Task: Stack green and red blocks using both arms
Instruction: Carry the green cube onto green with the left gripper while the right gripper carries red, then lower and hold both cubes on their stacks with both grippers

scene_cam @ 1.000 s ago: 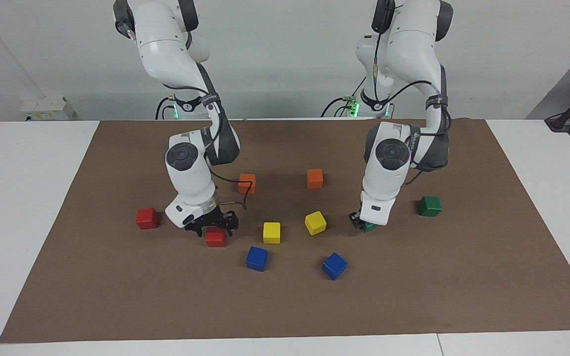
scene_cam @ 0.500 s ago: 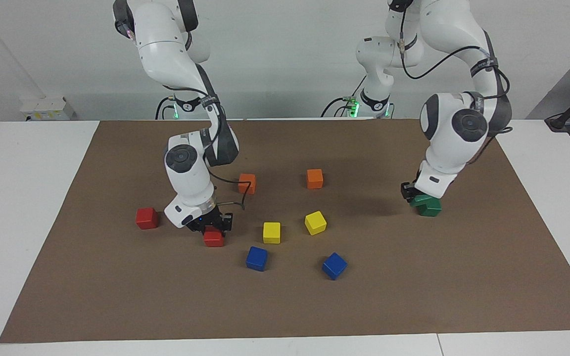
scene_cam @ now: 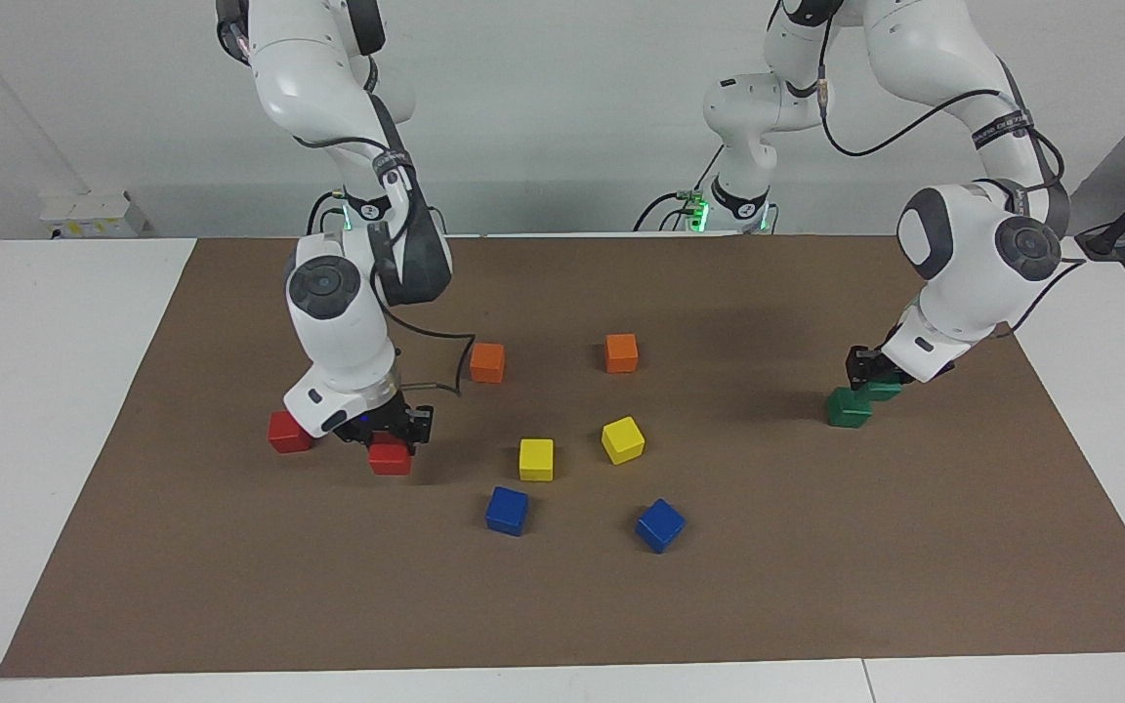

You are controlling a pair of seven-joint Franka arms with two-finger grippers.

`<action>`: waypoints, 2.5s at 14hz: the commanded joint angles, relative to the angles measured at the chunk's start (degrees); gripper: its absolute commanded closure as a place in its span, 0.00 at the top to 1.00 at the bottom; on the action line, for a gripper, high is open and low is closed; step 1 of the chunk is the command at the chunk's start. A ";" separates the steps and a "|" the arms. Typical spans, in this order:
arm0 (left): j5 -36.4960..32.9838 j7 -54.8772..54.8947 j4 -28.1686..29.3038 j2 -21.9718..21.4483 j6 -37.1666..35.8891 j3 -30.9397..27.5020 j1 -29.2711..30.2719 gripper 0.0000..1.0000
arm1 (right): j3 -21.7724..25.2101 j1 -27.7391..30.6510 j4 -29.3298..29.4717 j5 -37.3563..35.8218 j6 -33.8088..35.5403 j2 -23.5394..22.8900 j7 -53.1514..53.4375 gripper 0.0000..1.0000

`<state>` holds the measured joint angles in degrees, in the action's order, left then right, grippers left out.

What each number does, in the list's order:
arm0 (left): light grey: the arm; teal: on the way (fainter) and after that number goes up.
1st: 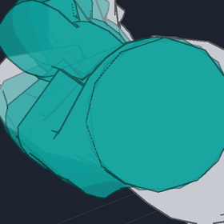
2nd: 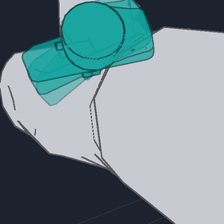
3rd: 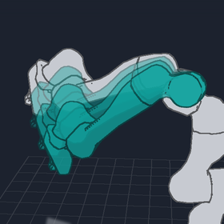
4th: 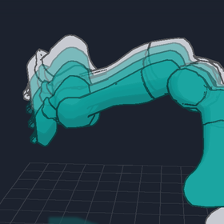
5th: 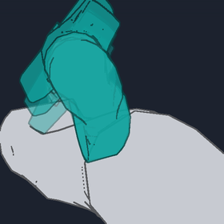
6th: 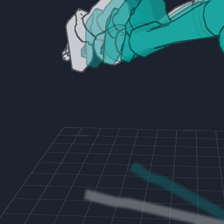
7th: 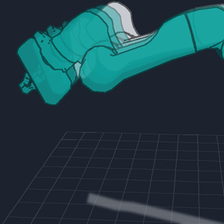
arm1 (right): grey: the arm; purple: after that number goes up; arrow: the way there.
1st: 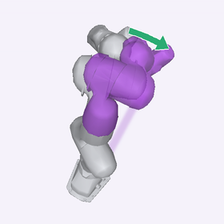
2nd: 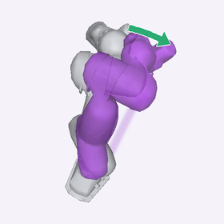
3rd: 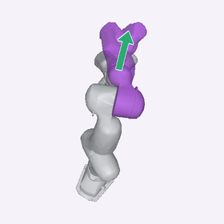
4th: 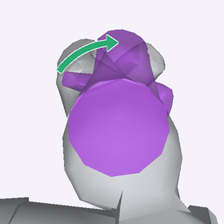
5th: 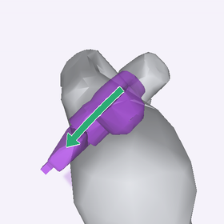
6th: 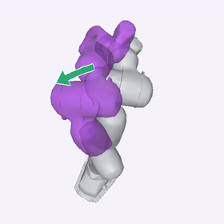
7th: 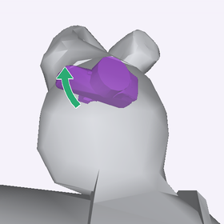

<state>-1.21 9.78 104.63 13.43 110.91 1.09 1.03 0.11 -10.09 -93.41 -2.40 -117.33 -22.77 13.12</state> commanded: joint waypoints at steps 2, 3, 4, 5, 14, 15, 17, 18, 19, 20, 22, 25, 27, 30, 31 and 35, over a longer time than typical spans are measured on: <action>0.60 2.17 3.64 -0.15 4.12 0.15 0.46 0.00 | -0.73 7.00 -4.22 -0.67 2.99 7.10 -8.44 0.00; 0.60 2.08 5.48 -0.59 5.70 0.15 0.99 0.00 | -0.64 7.97 -6.76 -0.67 2.99 9.30 -10.28 0.00; 0.69 1.74 6.63 -1.12 6.85 0.15 1.34 0.00 | -0.64 9.72 -9.31 -0.67 2.46 11.24 -12.04 0.00; 0.69 1.73 6.99 -1.12 7.12 0.15 1.34 0.00 | -0.64 11.22 -11.60 -0.41 1.94 12.65 -13.45 0.00; 0.69 1.73 7.08 -1.04 8.18 0.15 1.17 0.00 | -0.73 14.66 -22.34 2.75 -8.79 14.86 -17.77 0.00; 0.69 1.64 7.08 -0.95 8.35 0.15 1.08 0.00 | -0.73 14.57 -22.60 2.75 -10.18 14.60 -17.95 0.00; 0.69 1.64 7.96 -1.03 8.97 0.15 0.90 0.00 | -0.73 14.84 -23.13 2.75 -10.99 14.34 -20.05 0.00; 0.69 1.64 8.13 -1.12 9.23 0.15 0.90 0.11 | -0.73 14.75 -23.13 2.75 -11.07 14.07 -20.41 0.00; 0.69 1.64 8.48 -1.12 9.49 0.15 0.82 0.21 | -0.82 14.49 -23.39 2.75 -11.60 13.98 -20.50 0.00; 0.69 1.64 8.66 -1.12 9.93 0.15 0.82 0.23 | -0.82 14.49 -23.66 2.75 -12.39 13.72 -21.02 0.00; 0.69 1.64 8.75 -1.12 10.02 0.15 0.82 0.31 | -0.73 14.75 -23.75 2.75 -13.71 13.02 -23.39 0.00; 0.69 1.64 8.92 -1.12 10.55 0.15 0.73 0.82 | -0.73 14.84 -23.92 2.75 -14.15 12.93 -23.49 0.00; 0.69 1.64 9.54 -1.30 11.08 0.15 0.73 1.00 | -0.82 14.84 -23.92 2.93 -14.15 12.93 -23.05 0.00; 0.69 1.64 9.63 -1.47 10.99 0.15 0.82 1.00 | -0.73 14.93 -24.01 4.34 -14.06 13.01 -22.26 0.00; 0.69 1.64 9.63 -1.47 10.99 0.15 0.82 1.00 | -0.73 15.01 -24.45 4.34 -14.06 13.02 -22.26 0.00; 0.69 1.64 7.79 -2.43 7.76 0.15 0.82 1.00 | -0.55 15.36 -24.54 4.34 -13.98 13.19 -22.26 0.00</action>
<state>-1.15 10.65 112.03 13.51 120.29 1.32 1.88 -0.04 4.13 -116.95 0.94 -130.45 -10.38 -8.14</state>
